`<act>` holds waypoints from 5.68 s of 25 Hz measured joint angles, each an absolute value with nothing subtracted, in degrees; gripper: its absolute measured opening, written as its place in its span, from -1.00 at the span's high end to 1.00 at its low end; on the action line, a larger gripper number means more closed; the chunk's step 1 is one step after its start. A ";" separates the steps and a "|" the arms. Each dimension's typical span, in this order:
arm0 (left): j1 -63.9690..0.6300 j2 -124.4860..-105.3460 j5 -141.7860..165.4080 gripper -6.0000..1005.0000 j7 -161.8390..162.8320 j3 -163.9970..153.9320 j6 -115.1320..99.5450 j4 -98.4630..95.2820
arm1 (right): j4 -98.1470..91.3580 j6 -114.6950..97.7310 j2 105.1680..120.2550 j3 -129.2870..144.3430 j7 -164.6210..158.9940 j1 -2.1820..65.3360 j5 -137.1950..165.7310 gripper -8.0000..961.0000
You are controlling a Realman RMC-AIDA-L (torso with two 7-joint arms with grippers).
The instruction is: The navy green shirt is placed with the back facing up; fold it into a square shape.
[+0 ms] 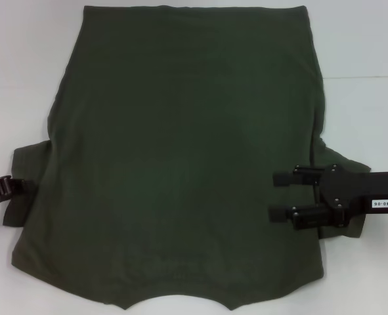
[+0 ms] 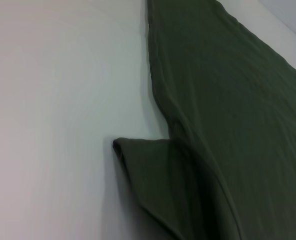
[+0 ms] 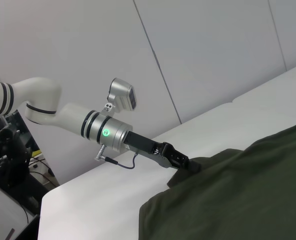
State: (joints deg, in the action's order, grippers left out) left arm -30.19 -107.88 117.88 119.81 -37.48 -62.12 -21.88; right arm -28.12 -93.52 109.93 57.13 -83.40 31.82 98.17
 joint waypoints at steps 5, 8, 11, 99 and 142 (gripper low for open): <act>-30.21 -107.81 117.91 0.72 119.84 -37.51 -62.13 -21.88 | -28.13 -93.52 109.98 57.13 -83.42 31.82 98.17 -0.81; -30.23 -107.71 117.93 0.98 119.85 -37.50 -62.08 -21.95 | -28.12 -93.52 110.02 57.13 -83.43 31.82 98.17 -0.80; -30.27 -107.15 118.21 0.97 120.24 -37.47 -61.96 -22.34 | -28.12 -93.49 110.03 57.12 -83.47 31.81 98.17 -0.80; -37.23 -112.09 118.04 -0.74 113.31 -27.72 -52.85 -19.78 | -27.43 -92.18 110.02 57.21 -83.94 31.07 98.88 -0.72; -43.98 -116.21 111.54 -0.74 116.65 -32.25 -58.29 -18.36 | -27.33 -92.42 110.04 57.26 -83.80 30.65 98.87 -0.68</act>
